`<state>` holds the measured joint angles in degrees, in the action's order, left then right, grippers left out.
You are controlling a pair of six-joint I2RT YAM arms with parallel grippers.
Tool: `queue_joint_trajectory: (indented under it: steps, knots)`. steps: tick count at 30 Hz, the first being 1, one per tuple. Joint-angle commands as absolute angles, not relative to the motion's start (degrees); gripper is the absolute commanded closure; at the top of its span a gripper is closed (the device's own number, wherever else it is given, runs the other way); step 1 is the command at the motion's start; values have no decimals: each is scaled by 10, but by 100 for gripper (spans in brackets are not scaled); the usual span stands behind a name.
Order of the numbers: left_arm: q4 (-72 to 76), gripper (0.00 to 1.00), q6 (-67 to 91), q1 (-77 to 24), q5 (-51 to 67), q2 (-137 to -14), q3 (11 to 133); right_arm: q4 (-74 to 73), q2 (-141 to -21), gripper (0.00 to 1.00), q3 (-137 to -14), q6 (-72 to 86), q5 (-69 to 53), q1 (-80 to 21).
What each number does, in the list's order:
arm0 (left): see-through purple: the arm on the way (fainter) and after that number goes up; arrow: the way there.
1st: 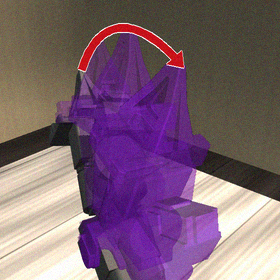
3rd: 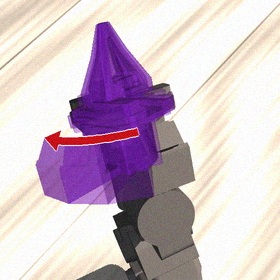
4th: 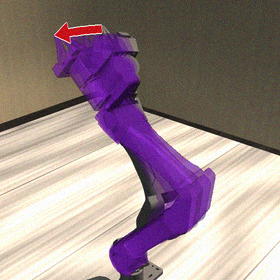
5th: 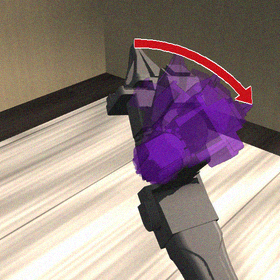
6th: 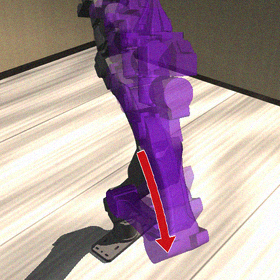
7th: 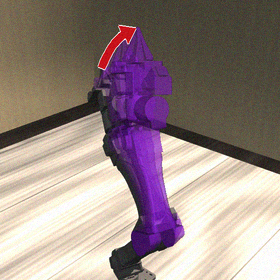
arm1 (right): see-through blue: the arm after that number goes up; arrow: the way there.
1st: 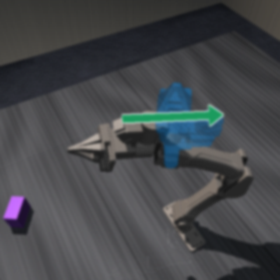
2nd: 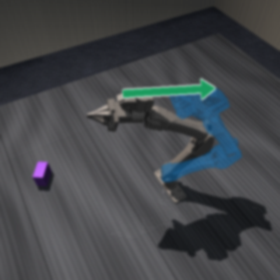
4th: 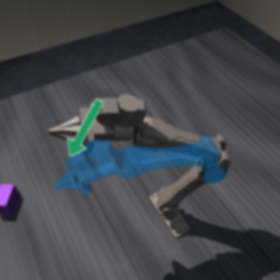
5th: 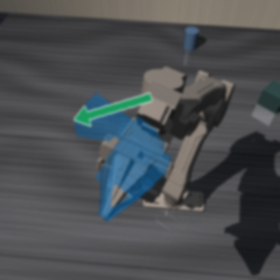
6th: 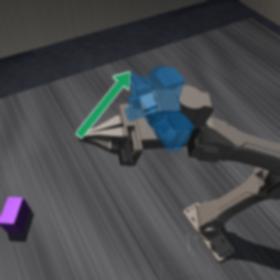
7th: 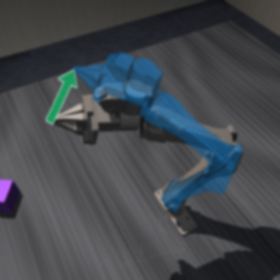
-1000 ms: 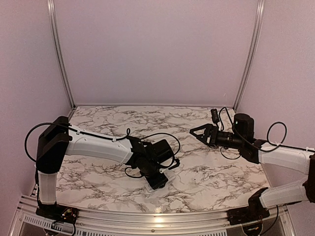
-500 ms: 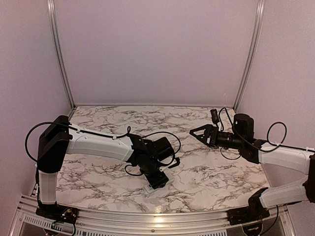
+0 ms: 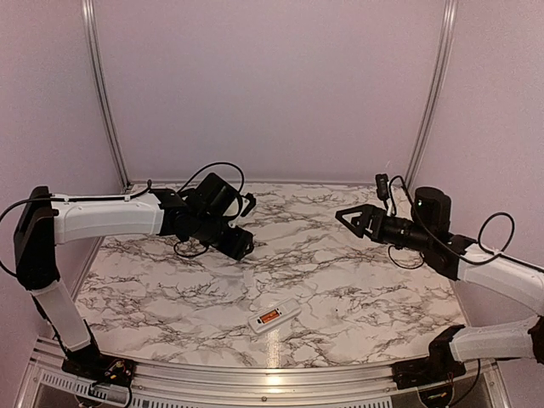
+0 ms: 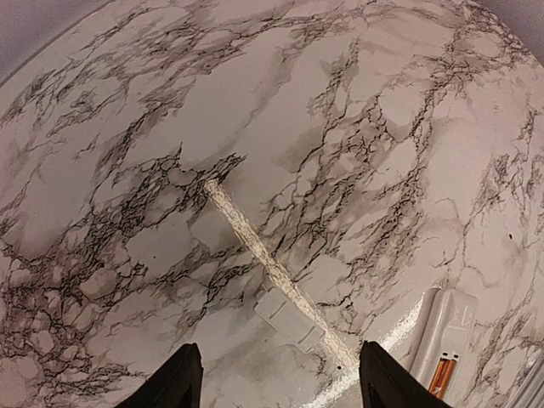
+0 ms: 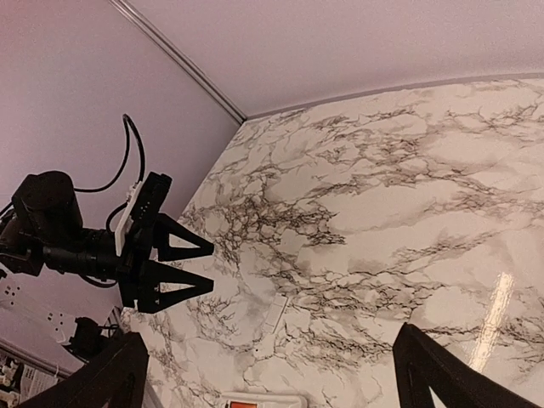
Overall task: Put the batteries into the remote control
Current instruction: Place the remote control without the battery cover at the center of the board, then pick up the battery cover from the center of the board.
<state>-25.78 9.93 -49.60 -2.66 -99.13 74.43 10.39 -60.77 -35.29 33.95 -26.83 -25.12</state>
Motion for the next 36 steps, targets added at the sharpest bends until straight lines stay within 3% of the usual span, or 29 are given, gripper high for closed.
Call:
queue_joint_trajectory:
  steps: [1,7,17,36]
  knots:
    - [-254,36,79,-474,-18,-1007,729,48,-592,1,-382,324,-192,-246]
    - [-268,47,5,-453,79,-1057,758,46,-601,1,-385,316,-212,-246]
    - [-302,66,-71,-451,79,-1154,820,64,-602,1,-379,302,-257,-246]
    - [-300,77,-90,-445,63,-1219,842,135,-627,4,-360,323,-340,-247]
